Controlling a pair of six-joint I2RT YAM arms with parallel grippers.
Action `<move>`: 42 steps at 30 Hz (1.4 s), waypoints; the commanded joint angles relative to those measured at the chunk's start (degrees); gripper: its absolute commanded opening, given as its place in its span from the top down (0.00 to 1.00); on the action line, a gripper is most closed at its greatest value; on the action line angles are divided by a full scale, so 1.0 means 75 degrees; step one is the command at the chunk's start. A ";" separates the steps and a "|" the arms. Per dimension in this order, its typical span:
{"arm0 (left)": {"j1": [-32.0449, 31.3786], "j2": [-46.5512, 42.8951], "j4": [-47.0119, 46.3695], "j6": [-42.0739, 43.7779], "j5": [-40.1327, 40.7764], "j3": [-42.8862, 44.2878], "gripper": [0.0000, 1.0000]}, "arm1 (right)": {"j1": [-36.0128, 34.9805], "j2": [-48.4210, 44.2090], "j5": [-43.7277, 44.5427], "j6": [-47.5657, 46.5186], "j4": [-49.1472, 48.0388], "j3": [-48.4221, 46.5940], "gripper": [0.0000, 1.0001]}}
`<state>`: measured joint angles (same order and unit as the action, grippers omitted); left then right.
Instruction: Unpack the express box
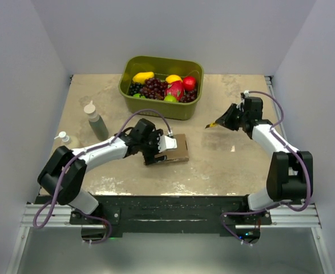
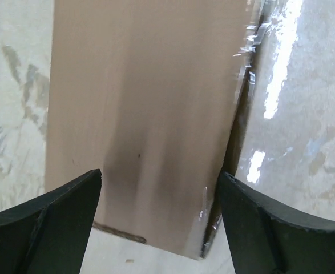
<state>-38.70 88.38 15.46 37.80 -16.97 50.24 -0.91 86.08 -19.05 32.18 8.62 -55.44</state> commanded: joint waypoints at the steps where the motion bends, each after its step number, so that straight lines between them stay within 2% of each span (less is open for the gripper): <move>1: 0.0039 0.0004 0.0222 0.0036 -0.0666 0.1287 0.13 | 0.0004 -0.0473 -0.0332 -0.0236 -0.0319 0.0348 1.00; 5: 0.0039 0.0812 0.0739 -0.1321 -0.1170 0.2593 0.13 | 0.0004 -0.0942 -0.0412 -0.0623 -0.0037 0.0536 1.00; 10: 0.0039 0.0955 0.0832 -0.1595 -0.1675 0.2829 0.13 | -0.0078 -0.1002 -0.0683 -0.0717 -0.0107 0.0689 1.00; 14: 0.0074 0.0919 0.0693 -0.1747 -0.0914 0.2642 0.11 | -0.0078 -0.0498 -0.1093 -0.0203 -0.0352 0.0549 1.00; 15: 0.0097 0.0989 0.0657 -0.1817 -0.0727 0.2549 0.11 | -0.0078 -0.0335 -0.1047 0.0286 -0.0330 0.0502 1.00; 19: 0.0401 0.1270 0.0166 -0.2613 -0.0083 0.2068 0.12 | -0.0078 0.0239 -0.0870 0.1180 0.0150 0.0139 1.00; 20: 0.0460 0.1271 0.0037 -0.2742 -0.0023 0.1998 0.13 | -0.0078 0.0322 -0.1184 0.1483 0.0279 0.0080 1.00; 26: 0.0531 0.1259 -0.0198 -0.2415 -0.0163 0.1563 0.15 | -0.0078 0.0908 -0.1550 0.1732 0.1342 -0.0611 1.00; 28: 0.0531 0.1352 -0.0199 -0.2520 -0.0046 0.1598 0.15 | -0.0078 0.1154 -0.1549 0.2164 0.1510 -0.0752 1.00; 36: 0.0507 0.1564 -0.0292 -0.2568 0.0013 0.1517 0.18 | -0.0148 0.1155 -0.0953 0.3477 0.3079 -0.1280 1.00; 42: 0.0484 0.1587 -0.0304 -0.2579 -0.0011 0.1528 0.19 | -0.0452 0.1155 -0.1245 0.3831 0.2871 -0.1221 1.00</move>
<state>-34.70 99.57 14.59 19.00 -17.43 61.95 -2.57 95.72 -26.89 57.67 29.54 -62.83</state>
